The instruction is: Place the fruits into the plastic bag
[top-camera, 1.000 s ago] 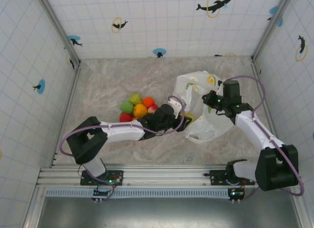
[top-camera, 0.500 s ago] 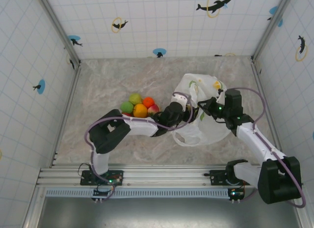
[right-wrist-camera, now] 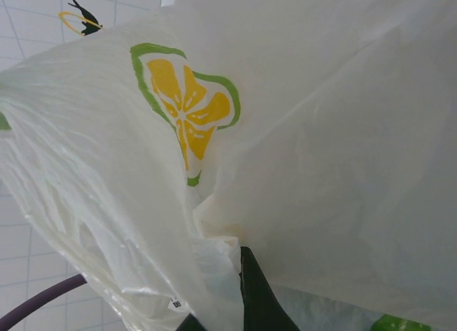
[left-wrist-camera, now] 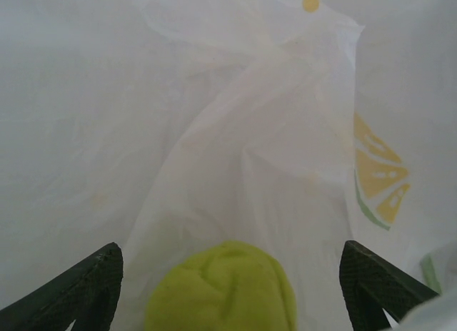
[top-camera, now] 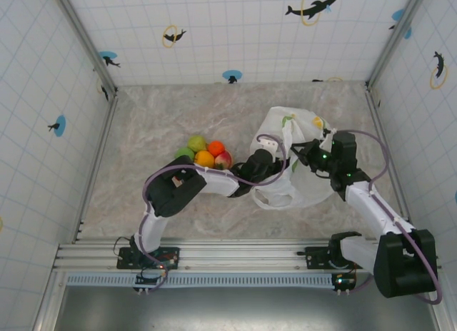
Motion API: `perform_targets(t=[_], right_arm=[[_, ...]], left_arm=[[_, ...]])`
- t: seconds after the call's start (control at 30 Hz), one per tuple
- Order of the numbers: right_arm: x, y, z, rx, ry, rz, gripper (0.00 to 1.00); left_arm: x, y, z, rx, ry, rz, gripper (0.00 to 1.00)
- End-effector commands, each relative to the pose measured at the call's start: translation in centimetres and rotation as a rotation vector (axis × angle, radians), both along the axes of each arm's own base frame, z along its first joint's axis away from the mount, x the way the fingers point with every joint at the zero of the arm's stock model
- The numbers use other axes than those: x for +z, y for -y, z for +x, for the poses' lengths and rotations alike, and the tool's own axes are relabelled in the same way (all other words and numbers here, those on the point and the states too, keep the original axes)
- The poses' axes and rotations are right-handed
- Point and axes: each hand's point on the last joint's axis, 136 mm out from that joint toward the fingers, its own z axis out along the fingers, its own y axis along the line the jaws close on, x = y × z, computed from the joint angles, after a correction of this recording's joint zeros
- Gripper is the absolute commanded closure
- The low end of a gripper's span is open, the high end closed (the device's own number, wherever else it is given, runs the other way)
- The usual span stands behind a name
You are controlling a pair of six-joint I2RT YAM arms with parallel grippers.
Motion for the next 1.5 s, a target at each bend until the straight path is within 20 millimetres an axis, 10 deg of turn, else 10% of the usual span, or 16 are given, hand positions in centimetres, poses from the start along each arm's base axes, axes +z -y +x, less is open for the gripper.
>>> perform_targets(t=[0.0, 0.27, 0.67, 1.2, 1.47], right_arm=[[-0.6, 0.3, 0.0, 0.007, 0.013, -0.009, 1.0], [-2.4, 1.8, 0.2, 0.017, -0.01, -0.133, 1.0], [-3.1, 2.2, 1.1, 0.022, -0.016, -0.153, 1.0], [-3.0, 2.2, 1.1, 0.022, -0.014, -0.145, 1.0], [-2.6, 2.4, 1.3, 0.033, 0.006, -0.171, 1.0]], left_arm=[[2.7, -0.1, -0.6, -0.051, 0.055, 0.011, 0.18], [4.6, -4.0, -4.4, -0.195, 0.038, 0.078, 0.18], [0.2, -13.9, -9.0, -0.144, -0.119, 0.241, 0.21], [-2.7, -9.8, -6.8, -0.106, -0.23, 0.173, 0.28], [-3.3, -7.0, -6.2, -0.153, -0.264, 0.133, 0.68]])
